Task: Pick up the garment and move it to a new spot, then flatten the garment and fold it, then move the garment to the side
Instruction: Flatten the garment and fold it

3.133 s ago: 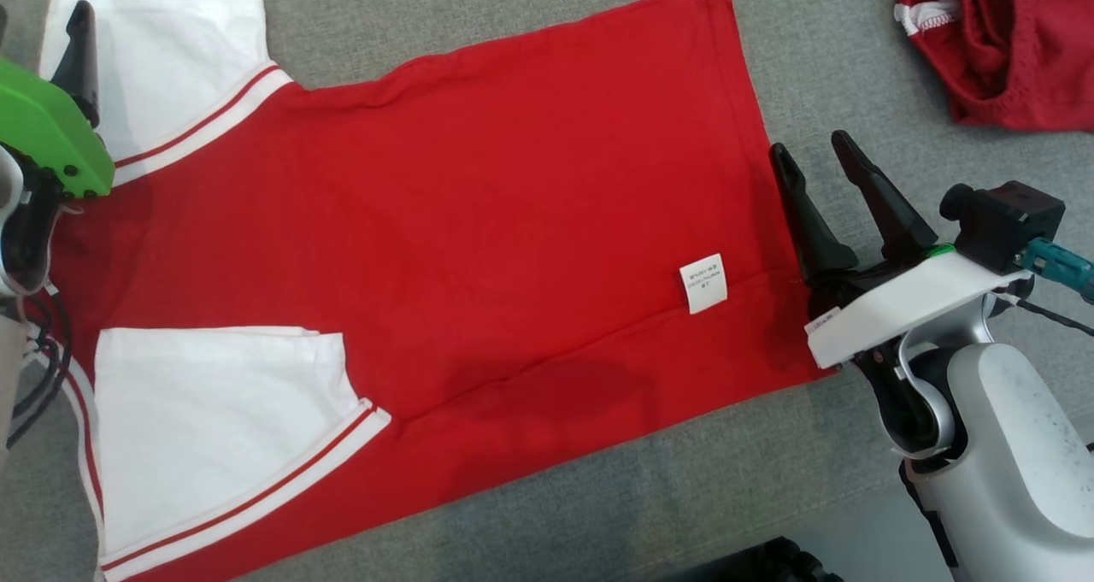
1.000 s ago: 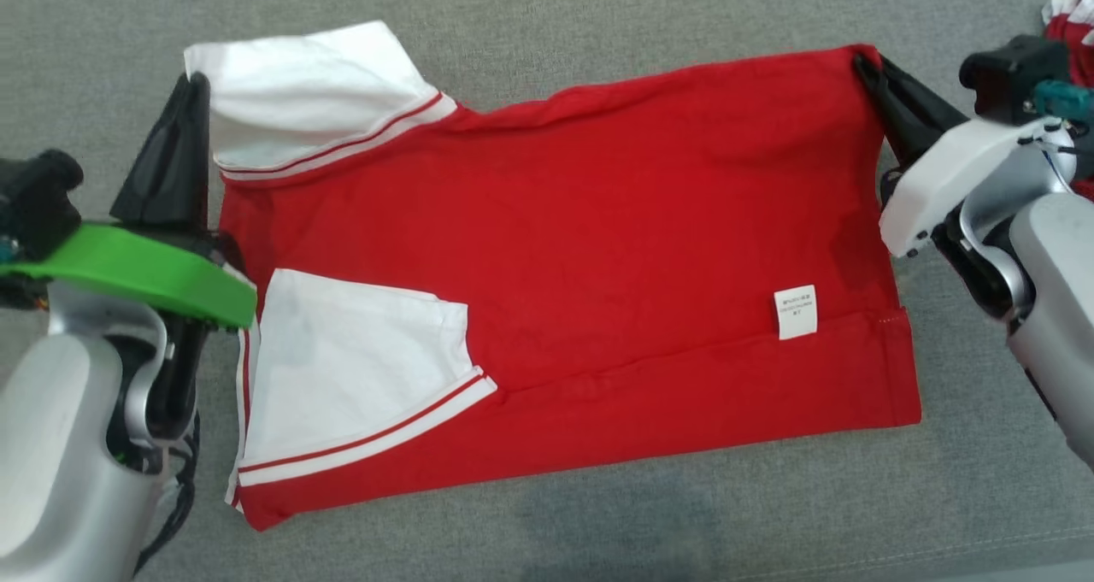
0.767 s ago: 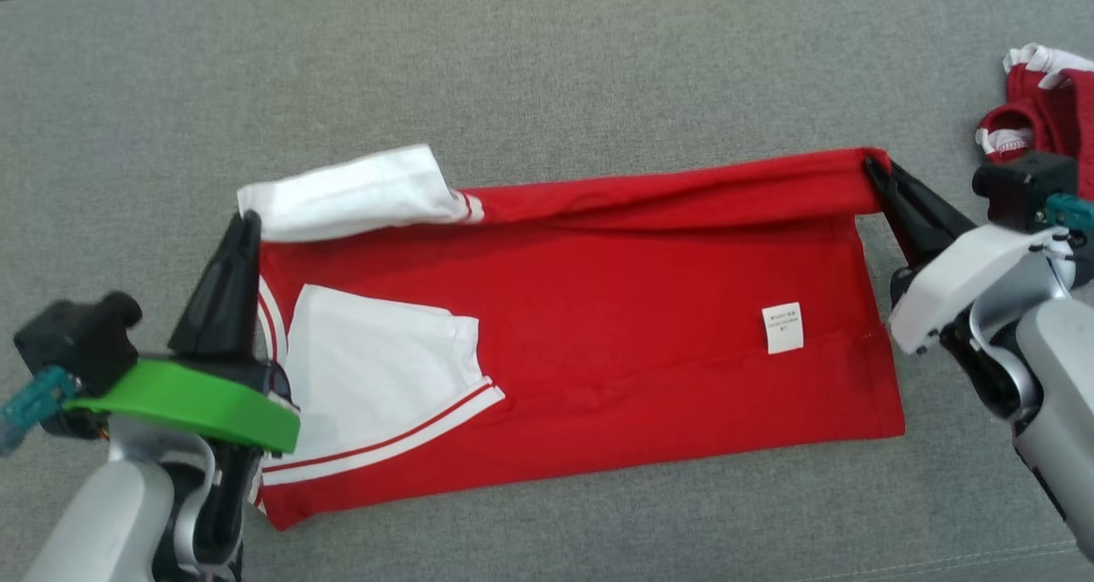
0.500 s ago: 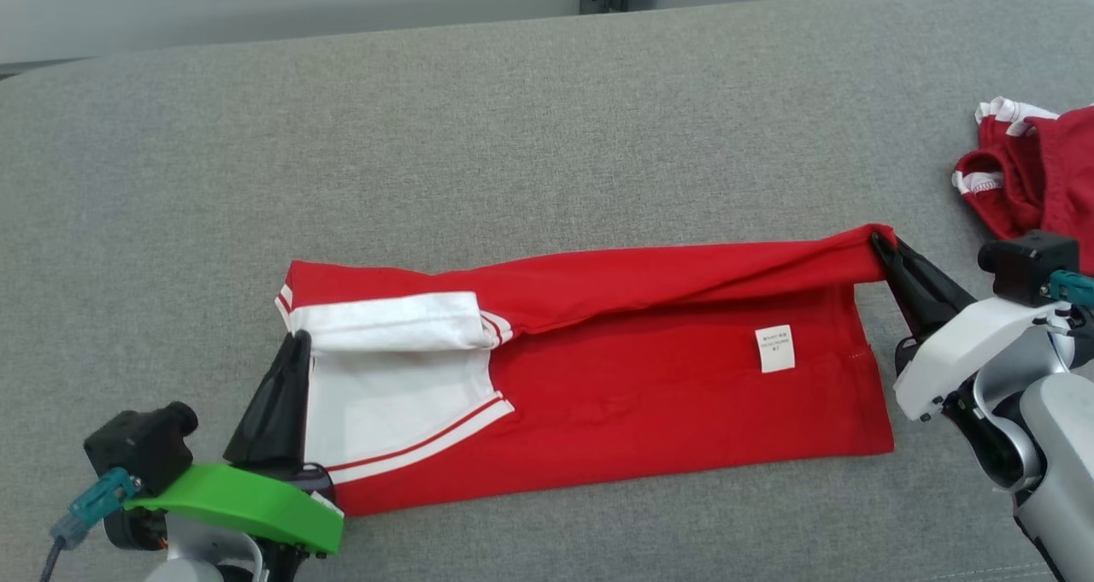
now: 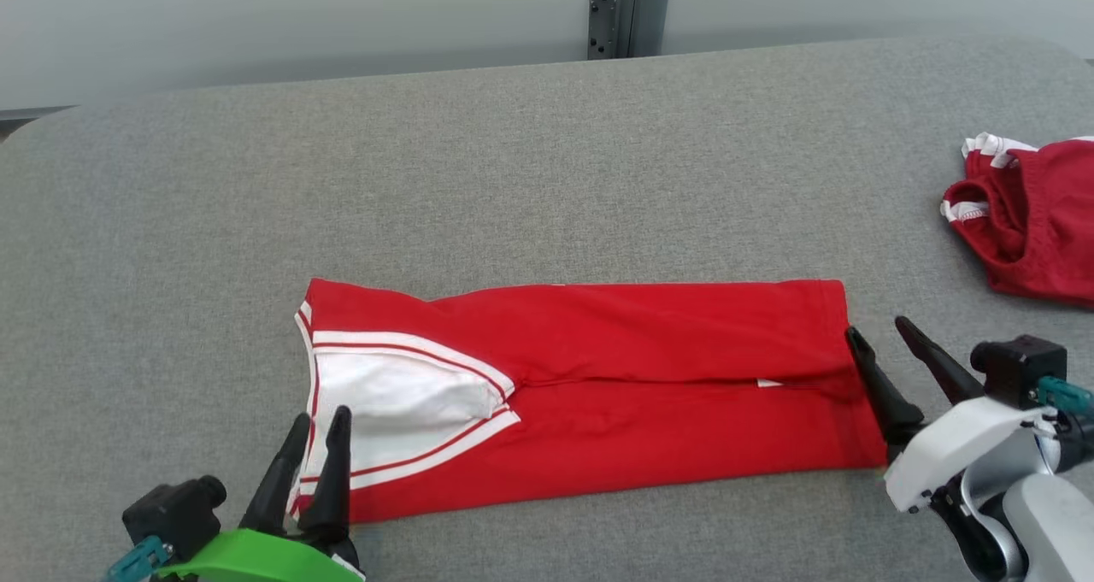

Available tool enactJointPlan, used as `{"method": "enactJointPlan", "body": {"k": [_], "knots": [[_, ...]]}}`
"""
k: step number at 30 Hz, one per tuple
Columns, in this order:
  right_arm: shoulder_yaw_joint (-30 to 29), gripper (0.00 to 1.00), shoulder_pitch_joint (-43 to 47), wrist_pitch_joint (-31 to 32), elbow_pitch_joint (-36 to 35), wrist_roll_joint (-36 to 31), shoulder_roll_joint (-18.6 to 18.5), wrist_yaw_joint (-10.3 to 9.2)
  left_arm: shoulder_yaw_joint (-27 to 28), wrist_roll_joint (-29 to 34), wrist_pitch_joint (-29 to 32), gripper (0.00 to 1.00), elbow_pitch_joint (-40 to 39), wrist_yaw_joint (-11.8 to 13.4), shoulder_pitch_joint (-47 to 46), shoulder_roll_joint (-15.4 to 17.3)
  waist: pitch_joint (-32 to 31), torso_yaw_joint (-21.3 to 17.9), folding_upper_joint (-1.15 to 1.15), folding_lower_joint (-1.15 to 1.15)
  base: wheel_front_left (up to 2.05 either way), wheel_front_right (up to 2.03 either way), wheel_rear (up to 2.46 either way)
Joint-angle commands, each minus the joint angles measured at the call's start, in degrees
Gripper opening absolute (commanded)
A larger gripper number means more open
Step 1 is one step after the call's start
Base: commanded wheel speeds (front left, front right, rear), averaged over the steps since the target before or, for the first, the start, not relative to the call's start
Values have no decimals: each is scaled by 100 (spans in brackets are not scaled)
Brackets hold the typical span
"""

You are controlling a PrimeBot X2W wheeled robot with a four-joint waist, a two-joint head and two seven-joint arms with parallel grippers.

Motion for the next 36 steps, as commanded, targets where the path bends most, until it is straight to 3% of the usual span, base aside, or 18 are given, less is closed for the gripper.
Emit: {"method": "enactJointPlan", "body": {"k": [1, 9, 18, 29, 36], "knots": [[-84, 100, 203, -103, 31, -104, 25, -10, 43, -82, -62, 100, -21, -35, 164, -24, -54, -23, 0, 1, 0, 0, 0], [-655, 100, 909, -370, 64, -174, 438, -10, 276, -19, -246, 100, -203, 40, 648, -61, -234, -94, 0, 1, 0, 0, 0], [-914, 100, 491, 23, 234, -497, 633, -9, 145, 442, -291, 100, -127, 142, 321, -205, -324, -54, 0, 1, 0, 0, 0], [-819, 100, -511, 557, 1495, -744, 867, -9, 52, 684, -315, 100, 77, 64, 20, -331, -185, 271, 0, 1, 0, 0, 0], [-740, 100, -587, 741, 2085, -802, 827, -9, 117, 648, -328, 100, 135, 35, 5, -414, -139, 386, 0, 1, 0, 0, 0]]}}
